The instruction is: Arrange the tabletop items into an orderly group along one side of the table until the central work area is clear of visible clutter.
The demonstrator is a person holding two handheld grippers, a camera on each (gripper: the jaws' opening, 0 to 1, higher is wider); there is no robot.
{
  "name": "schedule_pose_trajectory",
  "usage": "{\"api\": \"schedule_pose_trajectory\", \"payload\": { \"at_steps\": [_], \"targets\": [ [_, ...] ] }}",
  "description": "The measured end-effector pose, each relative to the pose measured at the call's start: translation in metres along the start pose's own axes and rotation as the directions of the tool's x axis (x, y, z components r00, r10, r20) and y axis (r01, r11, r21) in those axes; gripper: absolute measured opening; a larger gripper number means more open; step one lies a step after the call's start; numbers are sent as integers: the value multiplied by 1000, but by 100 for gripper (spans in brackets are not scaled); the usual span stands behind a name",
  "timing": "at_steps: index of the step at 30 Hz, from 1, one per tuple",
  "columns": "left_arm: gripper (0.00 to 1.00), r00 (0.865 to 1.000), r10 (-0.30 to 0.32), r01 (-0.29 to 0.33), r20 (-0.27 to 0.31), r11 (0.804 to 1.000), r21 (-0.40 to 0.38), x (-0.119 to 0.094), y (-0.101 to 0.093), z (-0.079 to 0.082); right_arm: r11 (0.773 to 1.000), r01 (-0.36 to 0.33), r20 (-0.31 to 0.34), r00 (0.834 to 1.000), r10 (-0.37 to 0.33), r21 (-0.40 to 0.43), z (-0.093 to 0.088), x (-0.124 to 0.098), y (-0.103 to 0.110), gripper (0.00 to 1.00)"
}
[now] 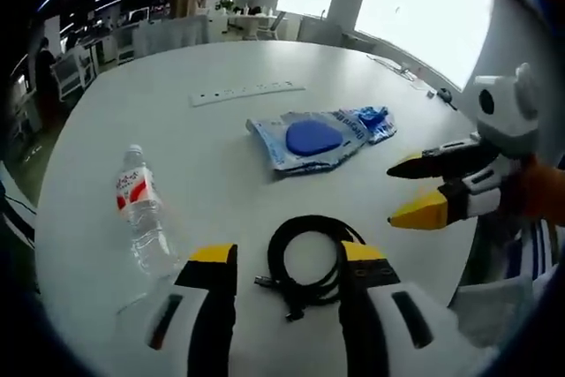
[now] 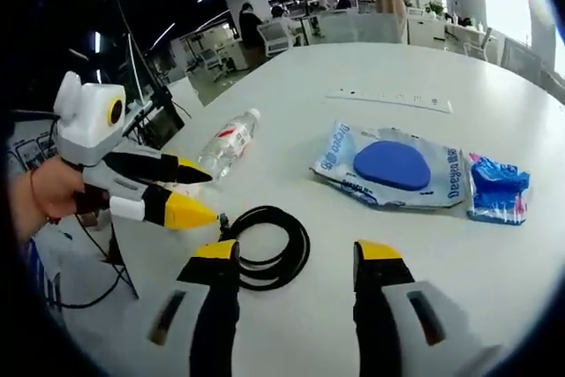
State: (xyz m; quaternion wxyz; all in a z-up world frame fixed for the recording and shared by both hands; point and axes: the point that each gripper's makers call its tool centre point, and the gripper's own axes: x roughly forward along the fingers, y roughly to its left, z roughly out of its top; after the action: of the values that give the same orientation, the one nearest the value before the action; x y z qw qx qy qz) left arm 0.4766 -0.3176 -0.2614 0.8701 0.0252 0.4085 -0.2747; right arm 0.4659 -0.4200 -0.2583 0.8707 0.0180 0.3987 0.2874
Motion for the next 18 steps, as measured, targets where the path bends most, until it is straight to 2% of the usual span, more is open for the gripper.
{"api": "schedule_pose_trajectory", "payload": {
  "at_steps": [11, 18],
  "targets": [
    [42, 999, 13, -12, -41, 1000, 23, 18, 1, -10, 1000, 1, -71, 997, -2, -11, -16, 26, 5, 46],
    [38, 998, 17, -14, -65, 999, 49, 30, 1, -16, 1000, 4, -83, 997, -4, -7, -19, 37, 6, 44]
  ]
}}
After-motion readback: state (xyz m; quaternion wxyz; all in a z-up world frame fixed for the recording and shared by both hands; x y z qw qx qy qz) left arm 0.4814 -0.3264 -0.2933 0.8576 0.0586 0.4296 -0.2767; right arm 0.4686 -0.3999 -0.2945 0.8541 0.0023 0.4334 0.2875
